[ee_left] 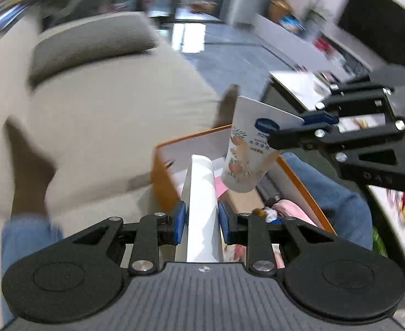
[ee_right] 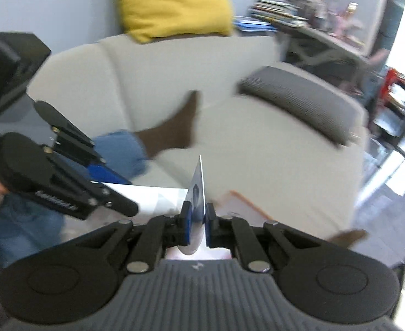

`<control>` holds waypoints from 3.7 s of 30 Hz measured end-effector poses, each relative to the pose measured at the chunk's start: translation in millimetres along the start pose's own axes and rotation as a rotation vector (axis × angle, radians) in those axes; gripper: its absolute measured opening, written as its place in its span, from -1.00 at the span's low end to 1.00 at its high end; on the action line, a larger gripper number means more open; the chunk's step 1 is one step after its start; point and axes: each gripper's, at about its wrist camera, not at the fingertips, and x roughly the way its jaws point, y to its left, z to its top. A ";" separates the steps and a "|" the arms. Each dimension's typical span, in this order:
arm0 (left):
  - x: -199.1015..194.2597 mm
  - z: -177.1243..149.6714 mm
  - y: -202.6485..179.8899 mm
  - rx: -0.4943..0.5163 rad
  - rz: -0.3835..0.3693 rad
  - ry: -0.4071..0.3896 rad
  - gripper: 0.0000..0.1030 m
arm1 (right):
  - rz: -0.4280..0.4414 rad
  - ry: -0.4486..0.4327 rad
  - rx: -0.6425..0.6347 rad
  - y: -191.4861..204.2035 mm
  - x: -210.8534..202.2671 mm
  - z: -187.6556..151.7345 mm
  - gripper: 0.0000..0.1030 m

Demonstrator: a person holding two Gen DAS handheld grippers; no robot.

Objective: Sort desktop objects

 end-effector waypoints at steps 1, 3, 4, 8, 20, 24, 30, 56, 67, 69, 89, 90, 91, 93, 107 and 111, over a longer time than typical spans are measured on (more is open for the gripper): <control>9.4 10.3 -8.5 0.039 -0.004 0.014 -0.43 | -0.030 0.009 0.014 -9.8 -2.0 -5.0 -0.83; 33.3 29.6 -24.3 0.113 -0.017 0.051 -0.43 | -0.071 0.024 0.046 -29.2 -3.6 -16.5 -0.83; 46.8 37.4 -31.1 0.140 -0.020 0.076 -0.43 | -0.086 0.032 0.065 -38.6 -3.7 -22.0 -0.83; 105.6 61.6 -55.1 0.290 -0.008 0.160 -0.43 | -0.105 0.042 0.129 -76.0 3.9 -38.9 -0.83; 218.6 72.3 -51.2 0.659 -0.127 0.265 -0.42 | -0.046 0.042 0.261 -141.4 46.3 -66.7 -0.82; 234.4 71.6 -44.0 0.668 -0.158 0.265 -0.42 | -0.037 0.050 0.269 -152.3 57.4 -70.7 -0.82; 241.9 61.1 -41.0 0.781 -0.138 0.241 -0.43 | -0.053 0.072 0.235 -151.3 72.1 -69.9 -0.82; 227.0 35.7 -44.2 0.755 0.025 0.088 -0.44 | 0.003 0.127 -0.074 -139.6 116.9 -84.4 -0.82; 152.5 37.0 -16.5 0.437 0.029 0.029 -0.44 | 0.010 0.266 -0.212 -130.6 138.5 -95.3 -0.81; 140.1 35.4 -13.3 0.393 0.039 0.019 -0.45 | 0.003 0.282 -0.217 -127.3 140.7 -95.8 -0.81; 6.6 -35.7 -19.4 0.047 0.115 -0.184 -0.44 | -0.137 0.293 -0.165 -93.1 101.6 -85.3 -0.52; -0.7 -39.4 -22.6 0.043 0.119 -0.204 -0.44 | -0.139 0.274 -0.140 -87.3 94.9 -83.6 -0.52; -8.6 -43.9 -25.1 0.036 0.122 -0.225 -0.44 | -0.138 0.249 -0.117 -78.9 87.2 -81.9 -0.52; -24.1 -53.7 -29.8 0.018 0.126 -0.267 -0.44 | -0.143 0.201 -0.073 -63.5 73.5 -80.9 -0.47; -64.3 -119.0 -51.4 -0.097 0.218 -0.452 0.16 | -0.293 -0.117 0.244 53.4 -4.1 -99.9 0.09; -62.4 -131.9 -52.3 -0.116 0.230 -0.453 0.20 | -0.335 -0.144 0.359 67.2 -3.3 -111.7 0.21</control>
